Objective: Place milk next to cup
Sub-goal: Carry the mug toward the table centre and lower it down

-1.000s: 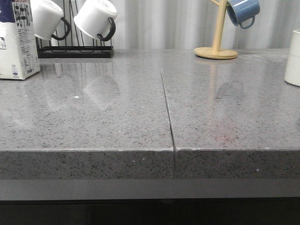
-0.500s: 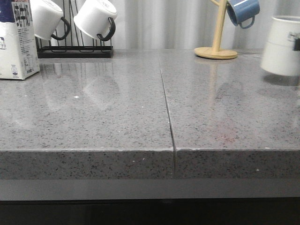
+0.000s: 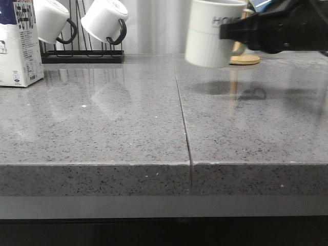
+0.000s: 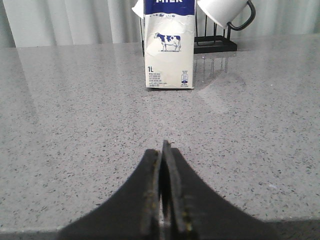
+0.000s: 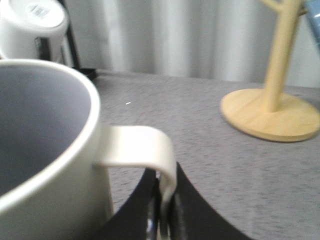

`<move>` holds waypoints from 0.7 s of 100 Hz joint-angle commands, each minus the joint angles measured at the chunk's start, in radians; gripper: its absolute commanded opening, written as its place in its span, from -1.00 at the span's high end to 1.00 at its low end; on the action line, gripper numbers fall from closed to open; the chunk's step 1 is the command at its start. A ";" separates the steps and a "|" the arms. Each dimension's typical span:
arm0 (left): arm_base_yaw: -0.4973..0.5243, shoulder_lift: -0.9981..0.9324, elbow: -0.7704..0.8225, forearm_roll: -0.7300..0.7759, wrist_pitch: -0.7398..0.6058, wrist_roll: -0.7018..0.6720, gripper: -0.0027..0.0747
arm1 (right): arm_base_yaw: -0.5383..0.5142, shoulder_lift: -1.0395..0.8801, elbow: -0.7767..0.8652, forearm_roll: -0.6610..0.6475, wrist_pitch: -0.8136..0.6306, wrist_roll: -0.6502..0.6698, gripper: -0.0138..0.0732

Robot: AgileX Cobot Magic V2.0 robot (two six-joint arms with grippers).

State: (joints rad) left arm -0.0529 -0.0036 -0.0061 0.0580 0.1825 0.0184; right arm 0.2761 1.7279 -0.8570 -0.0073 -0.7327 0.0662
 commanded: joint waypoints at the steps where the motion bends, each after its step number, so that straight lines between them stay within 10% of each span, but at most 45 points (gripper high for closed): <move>1: 0.003 -0.030 0.046 -0.008 -0.075 0.001 0.98 | 0.028 -0.017 -0.050 -0.006 -0.074 0.003 0.83; 52: 0.003 -0.030 0.046 -0.008 -0.075 0.001 0.98 | 0.074 0.091 -0.074 -0.006 -0.092 0.003 0.82; 70: 0.003 -0.030 0.046 -0.008 -0.075 0.001 0.98 | 0.074 0.091 -0.074 -0.006 -0.092 0.003 0.33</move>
State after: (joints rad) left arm -0.0529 -0.0036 -0.0061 0.0580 0.1825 0.0184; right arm 0.3510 1.8610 -0.9042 -0.0079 -0.7406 0.0690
